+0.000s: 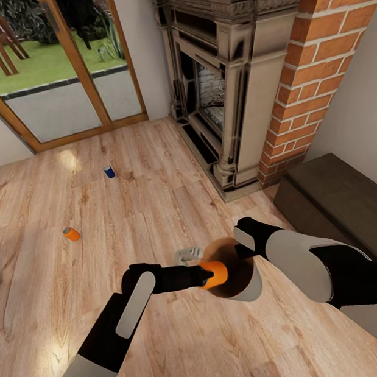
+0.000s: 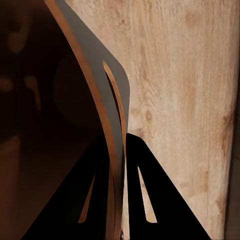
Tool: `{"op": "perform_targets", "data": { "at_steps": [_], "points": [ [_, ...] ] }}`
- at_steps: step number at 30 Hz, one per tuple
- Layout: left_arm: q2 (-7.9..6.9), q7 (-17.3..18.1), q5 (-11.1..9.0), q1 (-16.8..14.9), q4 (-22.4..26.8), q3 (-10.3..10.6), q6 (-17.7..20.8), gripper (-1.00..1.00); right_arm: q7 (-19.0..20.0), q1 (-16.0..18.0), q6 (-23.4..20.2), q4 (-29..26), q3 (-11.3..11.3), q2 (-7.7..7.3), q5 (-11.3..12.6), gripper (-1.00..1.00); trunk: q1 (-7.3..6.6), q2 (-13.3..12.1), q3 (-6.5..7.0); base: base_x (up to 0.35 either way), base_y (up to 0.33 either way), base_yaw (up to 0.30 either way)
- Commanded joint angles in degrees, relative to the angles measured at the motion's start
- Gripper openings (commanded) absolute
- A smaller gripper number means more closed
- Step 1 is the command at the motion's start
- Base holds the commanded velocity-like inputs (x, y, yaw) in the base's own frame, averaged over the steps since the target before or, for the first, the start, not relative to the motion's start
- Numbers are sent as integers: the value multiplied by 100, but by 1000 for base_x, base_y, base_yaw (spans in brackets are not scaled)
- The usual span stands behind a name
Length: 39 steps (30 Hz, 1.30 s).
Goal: Put the three can of soda from the living room inside the tash can in the kitchen.
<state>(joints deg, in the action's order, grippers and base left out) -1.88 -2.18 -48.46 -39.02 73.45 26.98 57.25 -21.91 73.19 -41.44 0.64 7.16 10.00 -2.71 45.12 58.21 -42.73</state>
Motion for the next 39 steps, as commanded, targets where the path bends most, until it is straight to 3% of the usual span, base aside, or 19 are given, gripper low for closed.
{"op": "perform_targets", "data": {
  "at_steps": [1,16,25,39],
  "points": [
    [13,2,3,0,-5,0,-12,-100,28,2,13,5,23,0,23,-100,0,0,1,0,0,0],
    [118,-2,7,0,-58,8,-265,-100,37,2,21,177,31,0,25,-100,0,0,1,0,0,0],
    [151,-11,16,0,-190,9,-368,-100,719,2,29,175,23,0,23,-100,0,0,1,0,0,0],
    [297,-24,37,0,-515,10,-428,-100,844,2,30,173,23,0,21,-100,0,0,1,0,0,0]
  ]
}}
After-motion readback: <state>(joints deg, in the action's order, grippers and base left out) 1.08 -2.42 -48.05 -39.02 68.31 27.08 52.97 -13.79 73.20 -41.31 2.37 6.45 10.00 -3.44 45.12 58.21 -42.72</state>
